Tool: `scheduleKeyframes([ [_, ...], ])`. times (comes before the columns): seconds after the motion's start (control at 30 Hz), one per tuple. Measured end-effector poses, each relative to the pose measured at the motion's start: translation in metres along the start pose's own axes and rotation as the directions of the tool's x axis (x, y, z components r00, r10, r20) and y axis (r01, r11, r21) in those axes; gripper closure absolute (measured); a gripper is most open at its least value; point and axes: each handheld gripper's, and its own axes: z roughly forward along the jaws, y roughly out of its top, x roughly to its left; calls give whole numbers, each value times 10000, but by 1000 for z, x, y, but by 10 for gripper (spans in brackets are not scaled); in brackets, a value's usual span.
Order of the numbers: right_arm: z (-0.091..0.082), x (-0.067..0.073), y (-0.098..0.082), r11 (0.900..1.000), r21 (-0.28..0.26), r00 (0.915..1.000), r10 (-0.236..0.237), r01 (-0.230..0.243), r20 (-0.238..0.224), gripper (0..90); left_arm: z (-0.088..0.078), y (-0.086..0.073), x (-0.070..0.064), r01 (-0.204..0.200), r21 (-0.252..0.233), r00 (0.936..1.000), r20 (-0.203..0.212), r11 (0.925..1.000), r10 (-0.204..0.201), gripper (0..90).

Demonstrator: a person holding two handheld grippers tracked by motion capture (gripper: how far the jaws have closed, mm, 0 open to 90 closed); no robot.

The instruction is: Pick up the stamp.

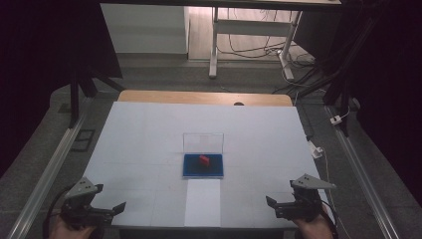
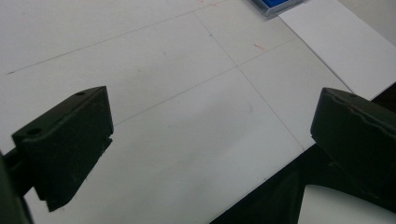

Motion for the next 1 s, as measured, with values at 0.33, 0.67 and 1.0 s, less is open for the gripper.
scheduleKeyframes([
  [0.33,3,0,1,9997,262,10000,25,-24,-47,0,1,1,0,-171,86,9995,279,9998,168,0],
  [0.67,3,1,1,9989,417,9994,-223,234,-280,0,3,1,-2,-334,202,9991,249,9992,329,0],
  [1.0,4,3,1,9984,422,9988,-364,377,-315,0,3,2,-2,-323,286,9991,300,9991,314,0],
])
